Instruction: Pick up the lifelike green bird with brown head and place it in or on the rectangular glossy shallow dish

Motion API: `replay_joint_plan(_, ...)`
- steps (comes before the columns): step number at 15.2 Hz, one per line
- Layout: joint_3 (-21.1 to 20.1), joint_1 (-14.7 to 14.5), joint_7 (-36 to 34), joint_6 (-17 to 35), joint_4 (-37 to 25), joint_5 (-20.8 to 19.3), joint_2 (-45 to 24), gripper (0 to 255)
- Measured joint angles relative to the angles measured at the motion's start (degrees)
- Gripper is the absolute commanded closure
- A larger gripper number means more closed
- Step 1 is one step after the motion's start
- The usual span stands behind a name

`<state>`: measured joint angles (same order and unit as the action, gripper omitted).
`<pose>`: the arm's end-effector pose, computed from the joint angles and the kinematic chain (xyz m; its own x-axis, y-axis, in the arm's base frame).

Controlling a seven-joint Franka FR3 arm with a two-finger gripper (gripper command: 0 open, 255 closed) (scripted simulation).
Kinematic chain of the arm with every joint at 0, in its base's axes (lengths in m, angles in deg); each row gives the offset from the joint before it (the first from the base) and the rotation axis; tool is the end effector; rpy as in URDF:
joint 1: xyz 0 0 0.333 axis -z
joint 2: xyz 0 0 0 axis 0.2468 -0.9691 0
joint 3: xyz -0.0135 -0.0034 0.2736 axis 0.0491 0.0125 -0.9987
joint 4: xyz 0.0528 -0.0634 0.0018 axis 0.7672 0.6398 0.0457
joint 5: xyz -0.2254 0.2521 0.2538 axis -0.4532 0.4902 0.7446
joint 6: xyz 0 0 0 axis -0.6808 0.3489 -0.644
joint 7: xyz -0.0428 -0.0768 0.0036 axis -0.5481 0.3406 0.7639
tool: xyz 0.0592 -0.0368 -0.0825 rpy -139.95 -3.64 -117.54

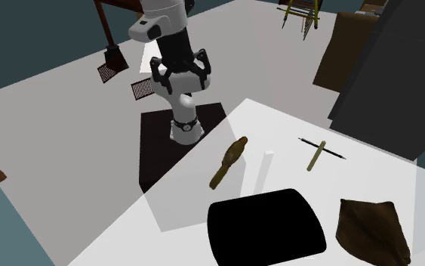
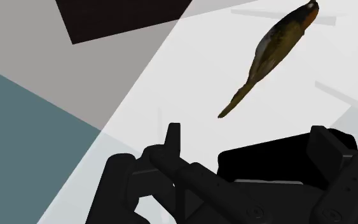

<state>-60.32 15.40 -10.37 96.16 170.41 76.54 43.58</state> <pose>0.3525 -0.0277 0.6077 0.9781 -0.2071 0.0218 -0.2013 -0.9670 -0.1561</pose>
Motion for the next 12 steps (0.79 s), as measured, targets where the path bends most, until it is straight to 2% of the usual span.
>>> replay_joint_plan(4,-1.04,0.30,-1.93,3.59,4.22,1.18,0.61,0)
replay_joint_plan(12,-6.32,0.16,-9.60,17.96,18.29,7.05,0.77,0)
